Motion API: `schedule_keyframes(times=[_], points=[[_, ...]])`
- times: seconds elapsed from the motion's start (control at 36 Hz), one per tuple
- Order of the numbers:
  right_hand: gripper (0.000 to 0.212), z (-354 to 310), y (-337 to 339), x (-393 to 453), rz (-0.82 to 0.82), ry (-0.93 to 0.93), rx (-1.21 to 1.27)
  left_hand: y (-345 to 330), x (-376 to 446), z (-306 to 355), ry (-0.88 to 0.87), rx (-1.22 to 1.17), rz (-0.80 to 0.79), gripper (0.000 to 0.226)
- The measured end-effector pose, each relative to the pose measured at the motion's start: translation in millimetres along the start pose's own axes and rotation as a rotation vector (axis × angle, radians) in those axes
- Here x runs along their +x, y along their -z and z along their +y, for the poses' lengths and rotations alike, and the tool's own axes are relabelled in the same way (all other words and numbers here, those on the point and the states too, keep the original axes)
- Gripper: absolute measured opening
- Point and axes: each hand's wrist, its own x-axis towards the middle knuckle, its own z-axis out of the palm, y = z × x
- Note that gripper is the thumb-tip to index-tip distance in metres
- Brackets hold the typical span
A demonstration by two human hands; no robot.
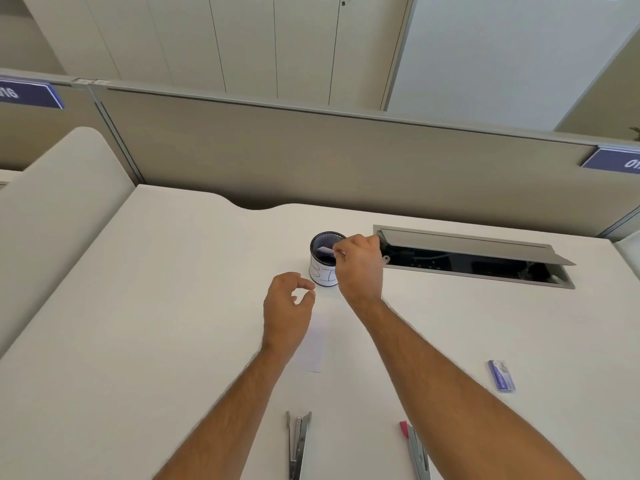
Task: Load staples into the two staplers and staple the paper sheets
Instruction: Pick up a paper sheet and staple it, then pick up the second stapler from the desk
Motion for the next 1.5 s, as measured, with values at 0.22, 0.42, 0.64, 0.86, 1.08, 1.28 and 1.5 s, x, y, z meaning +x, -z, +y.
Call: schedule_keyframes(times=[0.22,0.42,0.64,0.86,1.08,1.28,1.5], points=[[0.024,3.2,-13.0,2.1,-0.113,-0.027,-0.112,-0.1,7.4,-4.1,0.007,0.021,0.007,0.017],[0.026,6.4,0.1,-23.1,-0.066,-0.09,0.002,5.4,1.7,-11.8,0.046,0.097,0.013,0.022],[0.025,8.9,21.1,-97.3,-0.161,-0.125,0.157,15.2,-27.6,-19.9,0.101,0.265,-0.041,0.015],[0.027,3.6,23.3,-173.4,-0.378,-0.173,0.175,27.8,-63.2,-25.4,0.132,0.311,-0.066,0.013],[0.03,2.2,26.0,-215.6,-0.514,-0.168,0.089,36.1,-92.7,-37.4,0.152,0.342,-0.082,0.014],[0.033,1.6,27.6,-239.5,-0.563,-0.189,0.066,40.5,-116.7,-50.3,0.167,0.409,-0.125,0.014],[0.033,-6.0,23.9,-257.7,-0.657,-0.255,0.113,46.0,-137.9,-52.2,0.313,0.68,-0.241,0.027]])
